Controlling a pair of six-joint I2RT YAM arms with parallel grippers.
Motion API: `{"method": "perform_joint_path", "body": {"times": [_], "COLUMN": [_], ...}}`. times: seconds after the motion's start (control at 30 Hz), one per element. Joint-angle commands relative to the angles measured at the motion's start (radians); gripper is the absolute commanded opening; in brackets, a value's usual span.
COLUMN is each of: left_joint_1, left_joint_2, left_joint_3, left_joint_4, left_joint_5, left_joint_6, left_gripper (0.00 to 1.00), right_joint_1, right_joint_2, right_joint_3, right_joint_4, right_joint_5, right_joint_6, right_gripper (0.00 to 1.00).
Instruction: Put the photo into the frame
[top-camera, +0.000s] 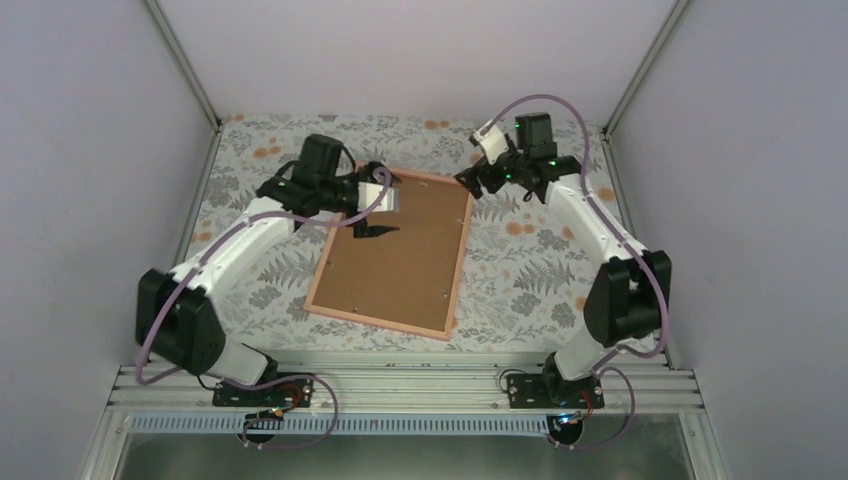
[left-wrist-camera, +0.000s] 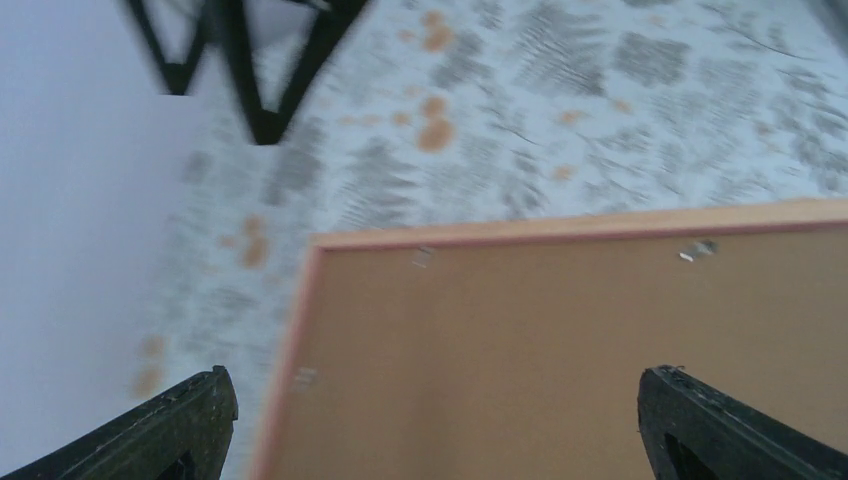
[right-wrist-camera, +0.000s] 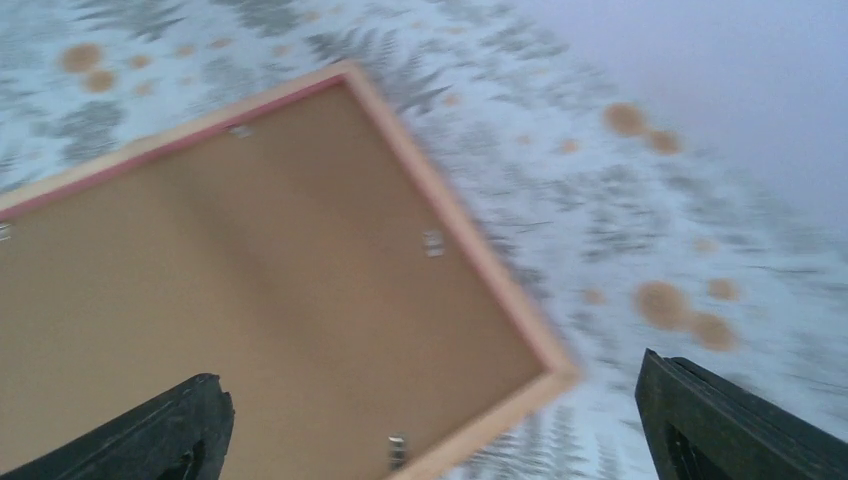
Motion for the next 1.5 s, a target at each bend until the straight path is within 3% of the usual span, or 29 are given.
{"method": "perform_joint_path", "body": {"times": [0.0,0.1,0.23,0.33,0.47,0.6,0.73,0.9,1.07,1.47], "left_joint_1": [-0.018,-0.11,-0.196,-0.248,-0.329,-0.37,-0.386,-0.407,-0.432,-0.438], "left_joint_2": [0.086,0.046,0.143,0.206,0.284,0.338,0.382,0.414,0.432,0.511], "left_joint_3": [-0.091,-0.255,-0.287,-0.298,-0.295,-0.297,-0.3,-0.315,-0.325,-0.347], "left_joint_4": [-0.061,0.177,0.266,0.33,0.395,0.452,0.472,0.492,0.49,0.609], "left_joint_5": [0.137,0.045,-0.002,-0.01,-0.064,-0.105,-0.157,-0.192,-0.192,-0.333], "left_joint_6": [0.06,0.079,0.04,0.022,0.022,0.002,-0.013,-0.006,-0.011,-0.111], "left_gripper": [1.0,1.0,0.91,0.82,0.63,0.52,0.34,0.19,0.16,0.09], "right_joint_1": [0.017,0.019,0.024,0.04,0.075,0.081,0.082,0.081,0.081,0.082], "right_joint_2": [0.159,0.2,0.197,0.209,0.239,0.29,0.331,0.379,0.417,0.447], "right_joint_3": [0.02,-0.036,-0.14,-0.19,-0.23,-0.25,-0.27,-0.294,-0.306,-0.314], "right_joint_4": [-0.215,-0.248,-0.189,-0.157,-0.139,-0.129,-0.118,-0.109,-0.1,-0.106], "right_joint_5": [-0.314,-0.404,-0.495,-0.547,-0.569,-0.586,-0.576,-0.555,-0.514,-0.465], "right_joint_6": [-0.008,0.028,0.117,0.168,0.18,0.18,0.173,0.165,0.166,0.165], "right_gripper": [1.0,1.0,0.99,0.92,0.65,0.44,0.35,0.29,0.21,0.2]}}
